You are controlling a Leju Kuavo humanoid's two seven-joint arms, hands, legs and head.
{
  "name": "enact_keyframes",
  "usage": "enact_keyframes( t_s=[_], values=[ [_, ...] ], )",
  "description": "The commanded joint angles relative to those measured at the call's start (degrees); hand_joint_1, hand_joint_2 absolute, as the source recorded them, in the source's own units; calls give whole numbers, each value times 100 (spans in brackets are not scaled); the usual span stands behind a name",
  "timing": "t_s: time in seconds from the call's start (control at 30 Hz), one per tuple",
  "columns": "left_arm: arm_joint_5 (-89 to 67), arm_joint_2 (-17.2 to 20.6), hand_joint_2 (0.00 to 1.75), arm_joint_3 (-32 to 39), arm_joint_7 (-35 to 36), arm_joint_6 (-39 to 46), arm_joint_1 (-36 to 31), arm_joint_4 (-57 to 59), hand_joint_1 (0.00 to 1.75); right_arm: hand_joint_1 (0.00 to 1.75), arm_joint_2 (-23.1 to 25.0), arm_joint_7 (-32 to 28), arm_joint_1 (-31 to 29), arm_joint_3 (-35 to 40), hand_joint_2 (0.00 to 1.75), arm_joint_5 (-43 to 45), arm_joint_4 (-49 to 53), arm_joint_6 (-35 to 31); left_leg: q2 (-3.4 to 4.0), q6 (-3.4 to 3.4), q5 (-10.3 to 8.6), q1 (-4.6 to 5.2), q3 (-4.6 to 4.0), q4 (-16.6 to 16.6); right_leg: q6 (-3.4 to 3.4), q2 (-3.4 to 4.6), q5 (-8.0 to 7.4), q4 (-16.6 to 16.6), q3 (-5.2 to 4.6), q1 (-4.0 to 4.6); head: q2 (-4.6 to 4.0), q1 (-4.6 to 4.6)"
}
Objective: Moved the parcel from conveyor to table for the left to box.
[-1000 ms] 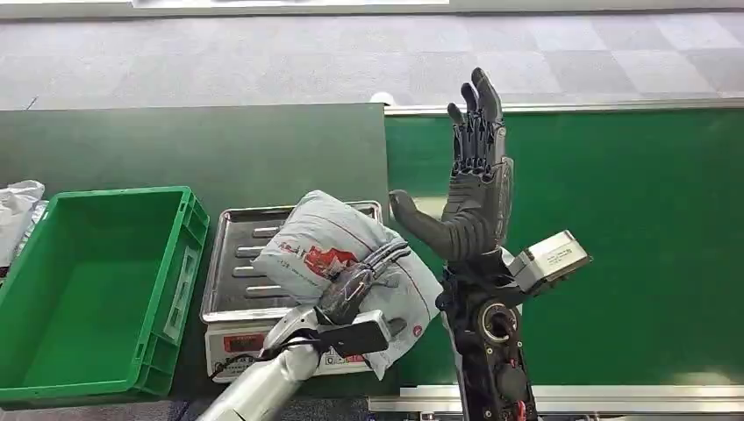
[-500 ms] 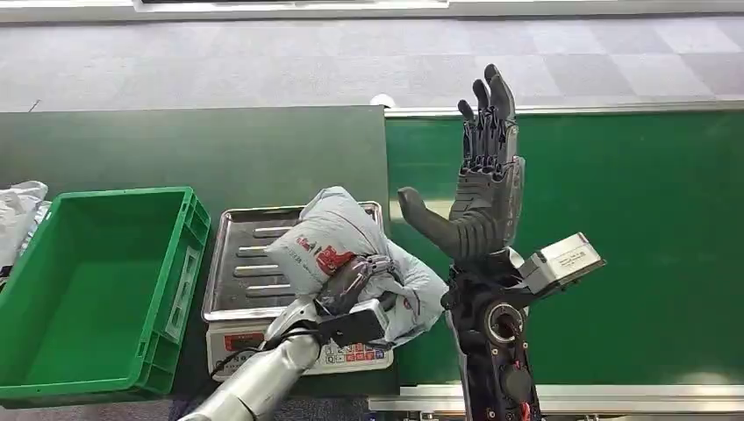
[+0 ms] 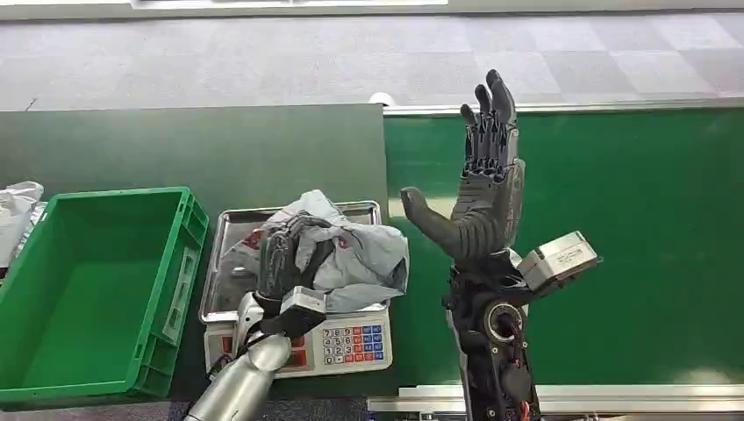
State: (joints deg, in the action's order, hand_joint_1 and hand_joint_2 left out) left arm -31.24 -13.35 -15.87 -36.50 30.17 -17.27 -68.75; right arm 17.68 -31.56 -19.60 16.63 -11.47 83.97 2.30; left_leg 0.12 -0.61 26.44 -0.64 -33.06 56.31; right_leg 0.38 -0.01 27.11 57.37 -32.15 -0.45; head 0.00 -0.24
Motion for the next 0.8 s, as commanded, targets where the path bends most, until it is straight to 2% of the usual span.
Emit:
enact_keyframes(
  t_s=[0.03,0.13,0.33,0.4,0.47,0.5,0.53,0.57,0.7,0.73,0.8],
  values=[
    [-684,438,175,359,-238,983,782,-3264,175,0,-198,-252,38,-271,175,-35,-2064,107,24,2,4,-7,11,-8,-2,24,-7,-16,8,8,0,2],
    [-1301,235,175,719,-350,983,904,-4003,175,0,-209,-378,210,-244,175,-64,-2640,95,16,2,4,-7,14,-13,-2,16,-4,-19,13,8,0,2],
    [-1286,136,175,1453,-350,983,784,-4352,175,0,-223,-475,512,-180,175,-108,-3072,-61,10,2,3,-4,1,-9,-3,9,-1,-13,5,5,0,2],
    [-945,66,175,1846,-350,983,625,-3964,175,0,-213,-632,655,-169,175,-116,-3215,-124,8,2,-1,-2,4,-14,-4,8,-2,-16,5,3,0,2],
    [-308,277,175,2265,-350,983,383,-3469,175,0,-197,-474,653,-110,175,-123,-3216,-117,1,0,-1,-1,4,-12,-4,-1,1,-11,6,2,0,2],
    [-31,483,175,2663,-31,662,298,-3509,175,0,-196,-456,678,-116,175,-114,-3233,-102,4,1,-5,0,8,-19,-5,3,-4,-17,7,0,0,0],
    [326,406,175,2723,-350,983,186,-2811,175,0,-195,-439,698,-77,175,-113,-3269,-97,-1,0,-4,0,4,-14,-5,-2,-1,-12,3,1,0,2],
    [475,566,175,2763,-350,983,119,-2711,175,0,-193,-446,708,-61,175,-114,-3290,-94,-3,-1,-5,2,7,-15,-5,-4,0,-9,3,-1,0,2],
    [475,566,175,2763,-350,983,119,-2711,175,0,-193,-446,708,-61,175,-114,-3290,-94,-3,-1,-3,-6,-2,-8,-3,-3,0,-9,-3,6,0,0],
    [618,533,175,3271,-326,983,-59,-2183,175,0,-195,-409,723,-30,175,-114,-3316,-86,-1,1,-4,-8,1,-13,-3,-2,-2,-15,2,8,0,2],
    [733,845,175,3754,-158,983,-397,-1414,175,0,-201,-411,733,23,175,-105,-3418,-83,-4,1,-4,-1,6,-14,-2,-4,3,-9,4,1,0,4]
  ],
)
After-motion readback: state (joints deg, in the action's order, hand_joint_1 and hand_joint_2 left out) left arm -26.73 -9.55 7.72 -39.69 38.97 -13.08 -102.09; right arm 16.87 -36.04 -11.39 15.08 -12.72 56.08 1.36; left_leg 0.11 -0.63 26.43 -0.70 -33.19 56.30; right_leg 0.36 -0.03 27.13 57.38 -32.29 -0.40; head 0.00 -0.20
